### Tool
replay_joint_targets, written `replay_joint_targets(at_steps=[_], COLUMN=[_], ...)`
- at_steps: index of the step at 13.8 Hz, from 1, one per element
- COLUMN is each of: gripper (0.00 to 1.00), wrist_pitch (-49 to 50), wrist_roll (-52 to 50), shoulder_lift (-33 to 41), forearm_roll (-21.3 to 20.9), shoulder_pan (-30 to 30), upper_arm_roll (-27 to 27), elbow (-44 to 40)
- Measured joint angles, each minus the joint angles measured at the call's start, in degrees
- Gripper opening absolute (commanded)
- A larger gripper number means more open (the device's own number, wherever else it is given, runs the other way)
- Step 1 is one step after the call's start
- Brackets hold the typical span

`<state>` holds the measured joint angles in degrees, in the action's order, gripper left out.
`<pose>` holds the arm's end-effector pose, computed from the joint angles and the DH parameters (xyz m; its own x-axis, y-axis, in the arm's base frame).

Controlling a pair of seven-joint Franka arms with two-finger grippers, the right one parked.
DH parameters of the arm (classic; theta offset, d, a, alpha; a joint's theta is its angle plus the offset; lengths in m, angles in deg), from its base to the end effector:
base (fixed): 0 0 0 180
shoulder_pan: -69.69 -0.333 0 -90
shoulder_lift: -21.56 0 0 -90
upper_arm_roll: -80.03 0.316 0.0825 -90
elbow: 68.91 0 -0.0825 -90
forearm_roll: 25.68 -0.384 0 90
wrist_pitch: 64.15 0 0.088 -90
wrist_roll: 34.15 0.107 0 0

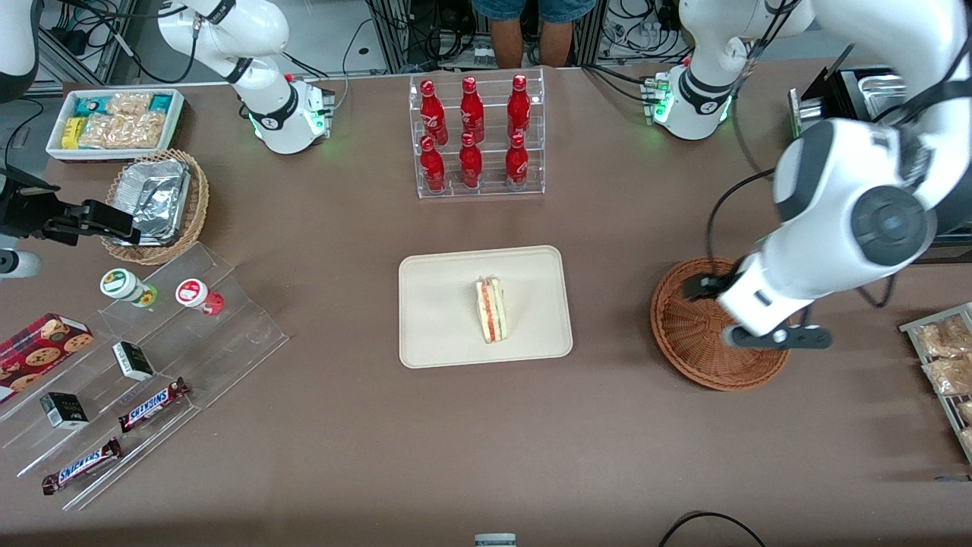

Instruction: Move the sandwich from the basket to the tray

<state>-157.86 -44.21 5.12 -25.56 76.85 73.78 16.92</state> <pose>0.6166 -0.1393 0.4938 0.9870 -0.0559 -0.1507 -0.0555 -0.9984 0.0066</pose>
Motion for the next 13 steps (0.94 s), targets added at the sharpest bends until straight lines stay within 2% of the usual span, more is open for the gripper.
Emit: replay_joint_targets(at_steps=[5, 13], gripper=[1.0, 1.0], wrist_pitch=[1.6, 8.3], wrist_roll=[2.9, 3.1], shoulder_lift=[10.9, 18.2], forearm_roll=[0.0, -0.1], shoulder_pan=[-3.6, -6.6], upper_arm_roll=[0.1, 0.4], elbow=[10.2, 11.1])
